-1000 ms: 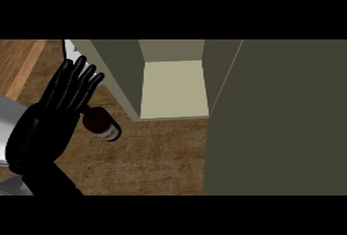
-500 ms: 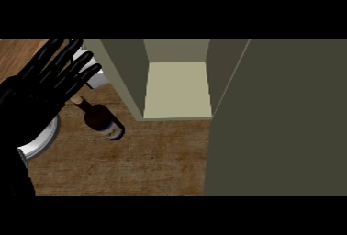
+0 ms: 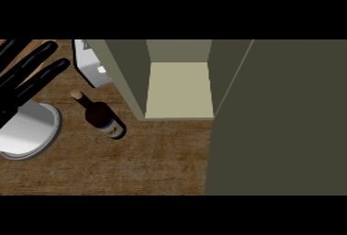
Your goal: Pick up the wine, place it into the cabinet and close the cabinet
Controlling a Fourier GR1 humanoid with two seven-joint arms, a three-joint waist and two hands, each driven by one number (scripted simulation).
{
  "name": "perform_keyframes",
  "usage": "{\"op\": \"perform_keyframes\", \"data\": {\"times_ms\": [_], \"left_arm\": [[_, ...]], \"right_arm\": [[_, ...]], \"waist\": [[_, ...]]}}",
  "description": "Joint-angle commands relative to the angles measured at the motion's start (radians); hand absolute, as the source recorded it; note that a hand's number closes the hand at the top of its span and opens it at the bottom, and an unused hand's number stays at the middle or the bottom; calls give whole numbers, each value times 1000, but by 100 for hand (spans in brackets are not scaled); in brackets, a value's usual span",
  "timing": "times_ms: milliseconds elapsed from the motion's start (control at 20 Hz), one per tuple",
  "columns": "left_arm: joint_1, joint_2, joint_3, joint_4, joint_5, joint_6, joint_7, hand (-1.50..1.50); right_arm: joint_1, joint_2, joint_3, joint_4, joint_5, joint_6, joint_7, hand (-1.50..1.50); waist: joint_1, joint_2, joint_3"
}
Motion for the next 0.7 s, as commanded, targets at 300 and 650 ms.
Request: {"op": "perform_keyframes", "data": {"times_ms": [300,650], "left_arm": [[-6,64,82,-71,61,104,86,-150],[-35,114,158,-91,81,153,110,-150]], "right_arm": [[-41,16,63,-223,31,-96,209,-150],[-25,-9,74,-226,22,-78,184,-150]], "waist": [[2,2,-1],[-1,2,0]]}}
